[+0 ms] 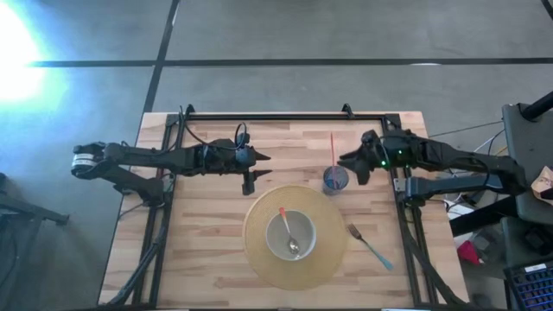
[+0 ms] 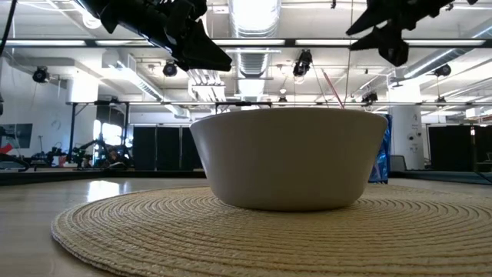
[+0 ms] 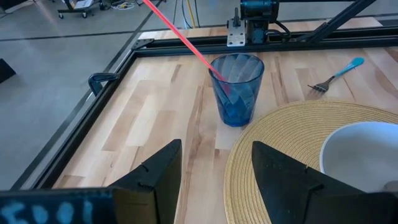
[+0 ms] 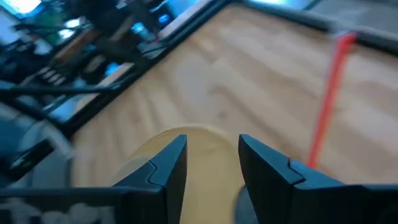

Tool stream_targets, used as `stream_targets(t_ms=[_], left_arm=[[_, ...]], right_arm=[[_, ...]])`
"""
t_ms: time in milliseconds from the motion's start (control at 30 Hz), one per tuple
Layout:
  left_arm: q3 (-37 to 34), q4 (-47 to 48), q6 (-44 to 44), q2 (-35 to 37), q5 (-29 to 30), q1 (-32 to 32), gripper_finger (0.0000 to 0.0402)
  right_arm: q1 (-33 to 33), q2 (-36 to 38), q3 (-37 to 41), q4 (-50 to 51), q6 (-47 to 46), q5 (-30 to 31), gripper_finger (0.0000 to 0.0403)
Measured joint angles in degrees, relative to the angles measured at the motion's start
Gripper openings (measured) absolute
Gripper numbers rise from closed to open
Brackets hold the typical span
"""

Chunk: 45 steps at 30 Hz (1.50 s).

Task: Pick & Place Utensil
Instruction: Put the orange spoon into the white bowl on the brown placemat

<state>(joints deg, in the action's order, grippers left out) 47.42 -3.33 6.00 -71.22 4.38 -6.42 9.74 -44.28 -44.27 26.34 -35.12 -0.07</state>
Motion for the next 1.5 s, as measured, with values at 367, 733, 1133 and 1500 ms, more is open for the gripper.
stream_targets(t_ms=[367,733,1133,1500], left_arm=[[0.0,0.0,0.0,0.0,0.0,0.0,0.0188],[0.0,0.04,-0.66,0.0,0.0,0.0,0.0188],[0.0,4.13,-5.35,0.0,-0.19,0.09,0.0188],[0.0,7.73,-9.67,0.0,-0.15,0.92,0.0188]], right_arm=[[-17.59,-3.21,-0.02,-2.59,-8.58,1.09,0.0132],[-30.76,-11.24,-6.4,-2.25,-11.3,7.99,0.0132],[-38.13,-22.6,-19.46,28.77,-25.15,9.75,0.0132],[-47.0,-31.07,-20.9,35.02,-36.3,9.17,0.0124]])
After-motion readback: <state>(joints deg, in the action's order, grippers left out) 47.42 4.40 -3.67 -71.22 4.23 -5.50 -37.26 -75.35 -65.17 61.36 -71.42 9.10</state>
